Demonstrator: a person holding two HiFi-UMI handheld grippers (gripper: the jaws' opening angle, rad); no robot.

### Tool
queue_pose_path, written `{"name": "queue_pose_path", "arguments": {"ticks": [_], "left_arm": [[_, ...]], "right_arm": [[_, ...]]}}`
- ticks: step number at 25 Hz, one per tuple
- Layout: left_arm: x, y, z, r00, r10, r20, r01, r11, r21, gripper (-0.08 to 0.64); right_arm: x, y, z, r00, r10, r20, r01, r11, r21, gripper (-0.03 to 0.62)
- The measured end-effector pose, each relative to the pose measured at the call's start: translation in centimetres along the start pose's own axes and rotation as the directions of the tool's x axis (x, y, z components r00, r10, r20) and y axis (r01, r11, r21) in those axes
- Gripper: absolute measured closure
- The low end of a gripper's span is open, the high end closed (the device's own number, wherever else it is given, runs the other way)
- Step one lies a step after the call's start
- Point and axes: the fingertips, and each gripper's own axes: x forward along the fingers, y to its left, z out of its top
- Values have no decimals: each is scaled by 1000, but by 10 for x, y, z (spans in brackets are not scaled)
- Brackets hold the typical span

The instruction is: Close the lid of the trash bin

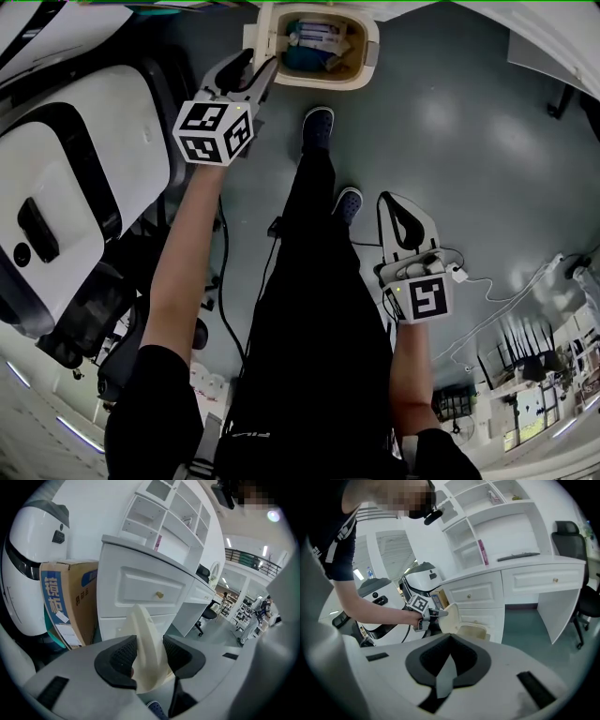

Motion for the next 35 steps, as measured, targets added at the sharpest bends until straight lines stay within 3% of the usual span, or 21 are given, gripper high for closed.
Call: {"name": "queue_pose_path", "arguments": {"ticks": [4,11,17,20,23,27,35], "left_arm": [[15,-22,-3,1000,-4,8,4,1000,25,367],[35,-53,-13,1000,-9,19,6,990,139,350],[55,-74,-25,996,-80,31,74,986,147,336],[70,-88,-37,988,-152,-7,151,972,179,333],[89,-95,-48,979,-198,-41,202,967,157,334],[106,-104,-58,976,-200,-89,214,957,198,334],[141,-114,-89,963,-216,-160,247,945,213,335]], "right_arm": [[0,-5,-11,1000,-14,-14,15,1000,26,588],[2,-15,-30,999,-22,-34,23,999,44,588],[4,-24,-54,998,-23,-61,28,996,80,588],[8,-26,-60,998,-22,-56,27,995,91,588],[10,-32,-65,998,-25,-54,31,994,107,588],[12,-38,-65,998,-28,-53,34,991,132,588],[22,-44,-73,997,-34,-68,42,990,132,588]]}}
